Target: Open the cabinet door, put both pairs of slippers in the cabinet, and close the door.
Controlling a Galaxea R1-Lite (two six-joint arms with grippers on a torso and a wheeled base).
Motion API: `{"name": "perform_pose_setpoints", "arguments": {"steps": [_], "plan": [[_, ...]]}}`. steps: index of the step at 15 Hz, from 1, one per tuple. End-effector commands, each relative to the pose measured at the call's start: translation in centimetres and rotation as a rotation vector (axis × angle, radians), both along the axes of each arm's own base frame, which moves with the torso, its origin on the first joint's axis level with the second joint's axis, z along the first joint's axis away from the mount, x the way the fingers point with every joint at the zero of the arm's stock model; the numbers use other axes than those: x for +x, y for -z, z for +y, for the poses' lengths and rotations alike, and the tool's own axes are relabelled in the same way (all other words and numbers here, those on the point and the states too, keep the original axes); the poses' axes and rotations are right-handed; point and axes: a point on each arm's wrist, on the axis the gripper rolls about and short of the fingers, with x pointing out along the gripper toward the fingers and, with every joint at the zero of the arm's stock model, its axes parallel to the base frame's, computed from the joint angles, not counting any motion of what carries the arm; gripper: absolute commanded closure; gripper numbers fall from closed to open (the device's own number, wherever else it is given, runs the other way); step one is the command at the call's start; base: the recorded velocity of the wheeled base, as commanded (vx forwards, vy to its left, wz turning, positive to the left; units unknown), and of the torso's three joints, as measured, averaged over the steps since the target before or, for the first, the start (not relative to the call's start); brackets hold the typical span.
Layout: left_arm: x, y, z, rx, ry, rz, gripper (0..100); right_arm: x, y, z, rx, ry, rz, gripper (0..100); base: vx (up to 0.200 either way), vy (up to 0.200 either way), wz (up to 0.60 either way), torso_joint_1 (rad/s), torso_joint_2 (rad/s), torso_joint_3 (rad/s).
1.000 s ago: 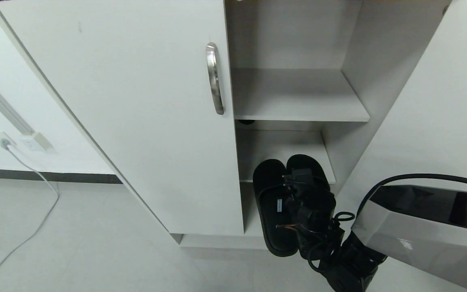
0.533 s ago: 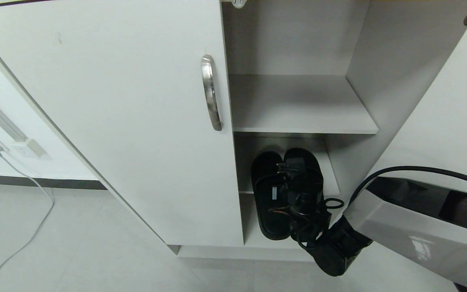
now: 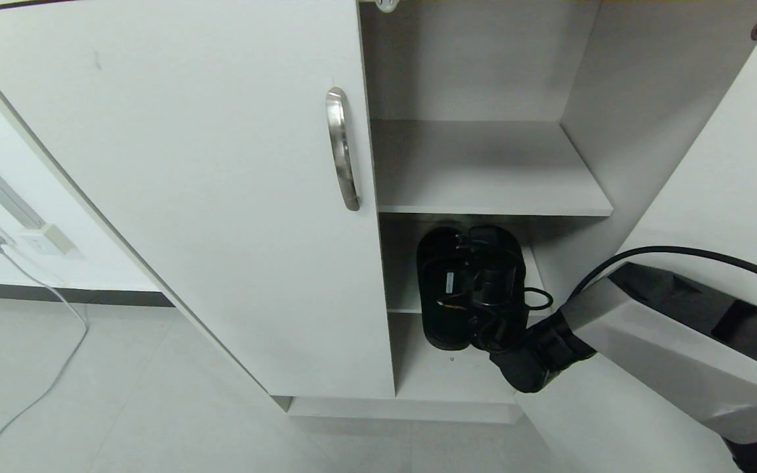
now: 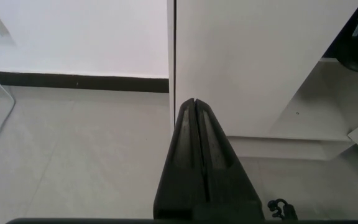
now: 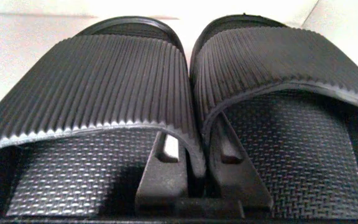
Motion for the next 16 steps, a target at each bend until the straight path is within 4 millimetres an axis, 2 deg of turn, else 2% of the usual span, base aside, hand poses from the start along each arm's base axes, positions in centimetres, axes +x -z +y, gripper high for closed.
{"name": "perform_pose_setpoints", "arguments": {"steps": [1, 4, 8, 16], "plan": [[0.0, 0.0, 0.0, -0.005, -0.003, 0.001, 100, 1.3, -0.3, 0.0, 0.017, 0.015, -0.022, 100, 0.0, 0.0, 0.0, 0.0, 0.0, 0.0], [0.0, 0.0, 0.0, -0.008, -0.003, 0.001, 100, 2.7, -0.4, -0.2, 0.028, 0.035, -0.041, 100, 0.0, 0.0, 0.0, 0.0, 0.0, 0.0], [0.0, 0.0, 0.0, -0.008, -0.003, 0.001, 100, 2.9, -0.9, -0.1, 0.033, 0.017, -0.057, 100, 0.0, 0.0, 0.0, 0.0, 0.0, 0.0], [0.0, 0.0, 0.0, -0.008, -0.003, 0.001, 100, 3.8, 0.0, 0.3, 0.013, 0.004, -0.049, 100, 0.0, 0.0, 0.0, 0.0, 0.0, 0.0]]}}
